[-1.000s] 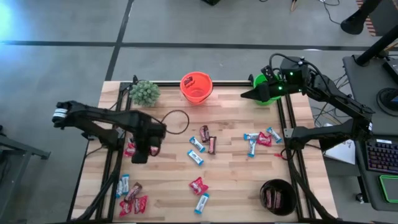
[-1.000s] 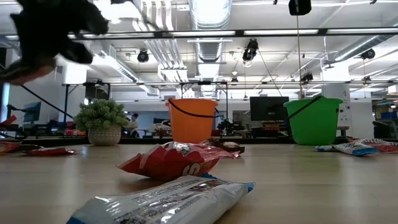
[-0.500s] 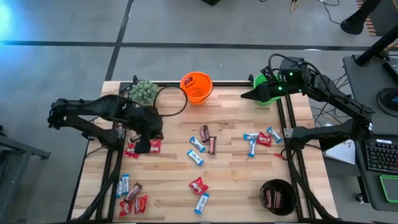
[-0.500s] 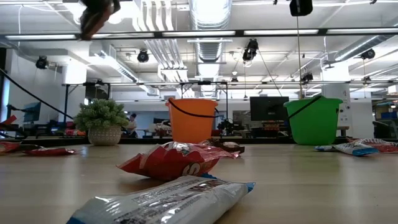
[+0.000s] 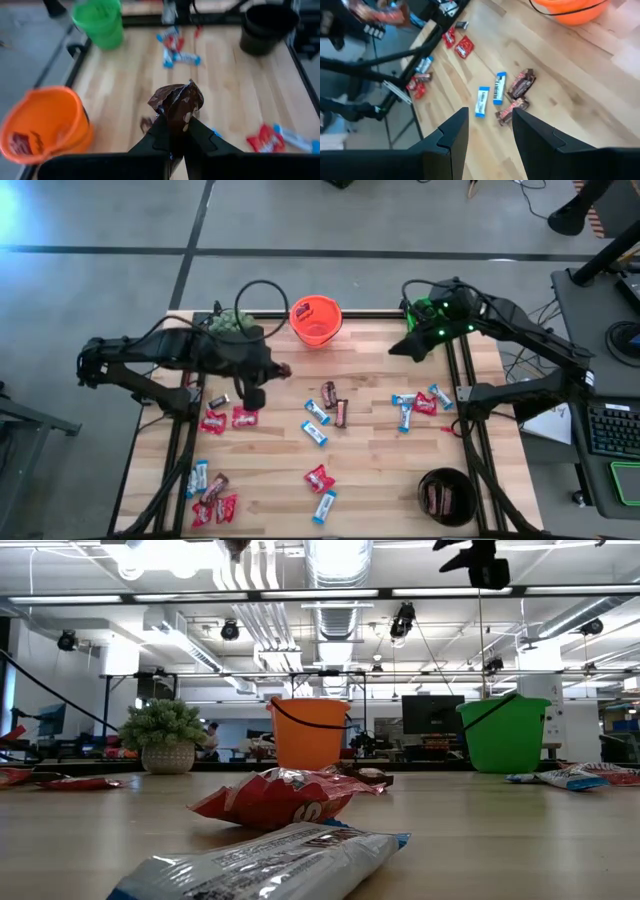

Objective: Organize candy in baskets
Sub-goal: Put the brown chocolate bar into the black bucket

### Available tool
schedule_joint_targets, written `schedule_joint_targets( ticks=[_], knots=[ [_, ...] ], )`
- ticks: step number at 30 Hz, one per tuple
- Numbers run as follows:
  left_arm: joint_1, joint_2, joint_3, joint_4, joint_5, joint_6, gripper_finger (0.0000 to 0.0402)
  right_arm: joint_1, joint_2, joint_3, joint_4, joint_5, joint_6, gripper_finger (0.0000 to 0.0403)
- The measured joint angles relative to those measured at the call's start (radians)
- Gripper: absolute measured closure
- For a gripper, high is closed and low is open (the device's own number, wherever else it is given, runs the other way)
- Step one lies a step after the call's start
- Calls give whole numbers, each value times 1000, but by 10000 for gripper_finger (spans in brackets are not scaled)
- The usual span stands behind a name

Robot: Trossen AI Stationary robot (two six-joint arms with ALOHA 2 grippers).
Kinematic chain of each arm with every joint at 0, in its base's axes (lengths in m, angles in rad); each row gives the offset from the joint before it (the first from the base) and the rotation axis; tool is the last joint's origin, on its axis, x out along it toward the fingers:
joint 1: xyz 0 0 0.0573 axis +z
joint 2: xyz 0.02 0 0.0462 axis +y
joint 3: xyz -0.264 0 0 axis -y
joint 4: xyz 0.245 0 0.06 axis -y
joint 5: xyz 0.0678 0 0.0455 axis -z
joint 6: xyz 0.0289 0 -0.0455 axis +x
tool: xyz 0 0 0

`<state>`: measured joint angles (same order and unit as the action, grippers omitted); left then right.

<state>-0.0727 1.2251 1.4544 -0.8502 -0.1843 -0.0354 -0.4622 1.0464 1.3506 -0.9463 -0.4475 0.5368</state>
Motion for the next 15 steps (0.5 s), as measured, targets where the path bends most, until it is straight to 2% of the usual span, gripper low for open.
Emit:
schedule_joint_targets(
  ticks=[8,12,15],
  knots=[
    [30,34,-2,106,-18,9,400,0,76,0,25,-9,-67,261],
    [53,67,-2,133,-19,8,400,16,108,0,135,-110,-67,261],
    [64,96,4,139,-20,5,400,55,125,0,235,-137,-66,260]
  ],
)
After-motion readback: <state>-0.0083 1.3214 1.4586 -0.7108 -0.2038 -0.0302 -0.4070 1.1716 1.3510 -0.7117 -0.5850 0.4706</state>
